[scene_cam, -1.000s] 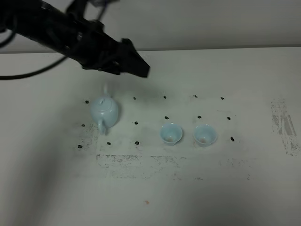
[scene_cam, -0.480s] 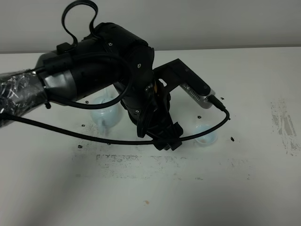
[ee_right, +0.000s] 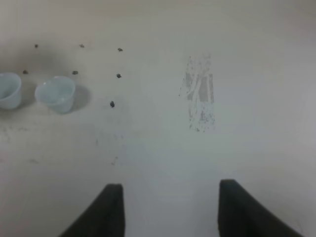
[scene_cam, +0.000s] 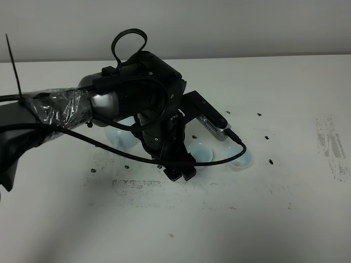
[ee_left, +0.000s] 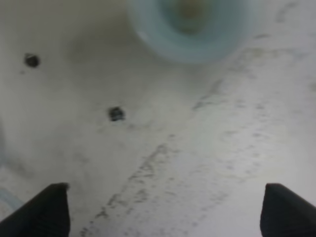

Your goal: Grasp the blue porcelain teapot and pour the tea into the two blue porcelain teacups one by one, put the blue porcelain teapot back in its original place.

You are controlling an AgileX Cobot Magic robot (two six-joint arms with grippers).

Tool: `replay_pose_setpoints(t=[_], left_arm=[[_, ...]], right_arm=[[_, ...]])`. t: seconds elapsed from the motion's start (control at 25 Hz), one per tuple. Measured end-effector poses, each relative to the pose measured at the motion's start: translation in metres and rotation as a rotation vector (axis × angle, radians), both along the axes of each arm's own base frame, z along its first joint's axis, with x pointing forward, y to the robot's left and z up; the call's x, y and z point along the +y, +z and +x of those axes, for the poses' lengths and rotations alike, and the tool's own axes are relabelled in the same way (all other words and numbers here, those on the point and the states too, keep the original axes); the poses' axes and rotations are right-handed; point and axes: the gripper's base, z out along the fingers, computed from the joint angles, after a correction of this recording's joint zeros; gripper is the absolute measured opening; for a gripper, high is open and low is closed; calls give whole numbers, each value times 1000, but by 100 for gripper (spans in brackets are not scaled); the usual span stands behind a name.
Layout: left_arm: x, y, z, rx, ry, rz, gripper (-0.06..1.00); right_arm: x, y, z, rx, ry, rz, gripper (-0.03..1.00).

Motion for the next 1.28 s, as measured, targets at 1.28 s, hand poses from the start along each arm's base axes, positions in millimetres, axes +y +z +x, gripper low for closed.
replay_pose_setpoints(t=[1.28], left_arm=[[26,-19,15,-1,150,172,75]], right_arm=[[0,0,0,0,0,0,42]])
